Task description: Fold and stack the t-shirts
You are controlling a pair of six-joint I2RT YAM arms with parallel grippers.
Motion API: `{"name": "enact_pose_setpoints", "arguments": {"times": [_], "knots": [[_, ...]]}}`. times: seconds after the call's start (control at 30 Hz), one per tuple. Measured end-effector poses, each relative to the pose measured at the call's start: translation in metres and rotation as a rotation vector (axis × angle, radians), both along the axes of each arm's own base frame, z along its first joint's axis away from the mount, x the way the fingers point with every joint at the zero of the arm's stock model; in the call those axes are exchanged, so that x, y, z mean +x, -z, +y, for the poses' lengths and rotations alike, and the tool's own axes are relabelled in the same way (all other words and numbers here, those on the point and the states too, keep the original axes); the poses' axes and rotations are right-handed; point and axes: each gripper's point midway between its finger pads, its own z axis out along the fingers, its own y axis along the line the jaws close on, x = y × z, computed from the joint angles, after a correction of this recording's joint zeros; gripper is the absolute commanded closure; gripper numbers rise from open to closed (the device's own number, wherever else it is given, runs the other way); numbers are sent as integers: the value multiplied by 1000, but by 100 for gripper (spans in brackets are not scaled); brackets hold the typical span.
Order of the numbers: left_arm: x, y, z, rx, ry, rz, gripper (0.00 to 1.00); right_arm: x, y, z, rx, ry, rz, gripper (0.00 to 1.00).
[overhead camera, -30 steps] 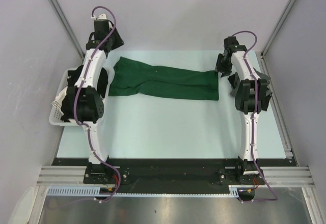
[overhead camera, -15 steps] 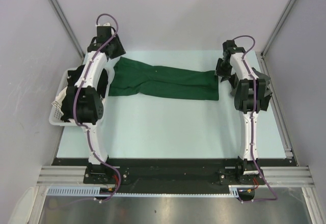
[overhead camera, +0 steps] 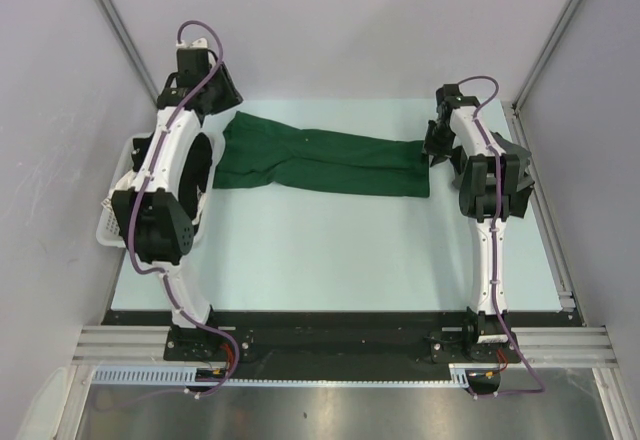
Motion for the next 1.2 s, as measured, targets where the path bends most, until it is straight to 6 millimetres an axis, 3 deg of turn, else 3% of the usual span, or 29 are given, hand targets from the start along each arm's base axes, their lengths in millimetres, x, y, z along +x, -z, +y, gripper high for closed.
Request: {"name": "enact_pose_setpoints", "arguments": {"times": [0.17,0.43,0.6,0.8,1.03,1.2], "knots": [[-18,-11,-3,-2,8,-11,59,-2,1,5,14,-4,-2,100],[-49,-25,-5,-14,28,-27,59,-40,0,9,-11,-13,63,100],[-69,-38,-11,-25,52,-50,58,-86,0,9,-47,-22,153,100],[-88,-55,-19,-40,86,-83,58,-140,-16,12,-74,-39,231,100],[-99,-71,-24,-53,110,-117,57,-198,-46,24,-84,-68,242,100],[-106,-73,-26,-59,121,-122,57,-233,-47,39,-99,-106,277,100]]}}
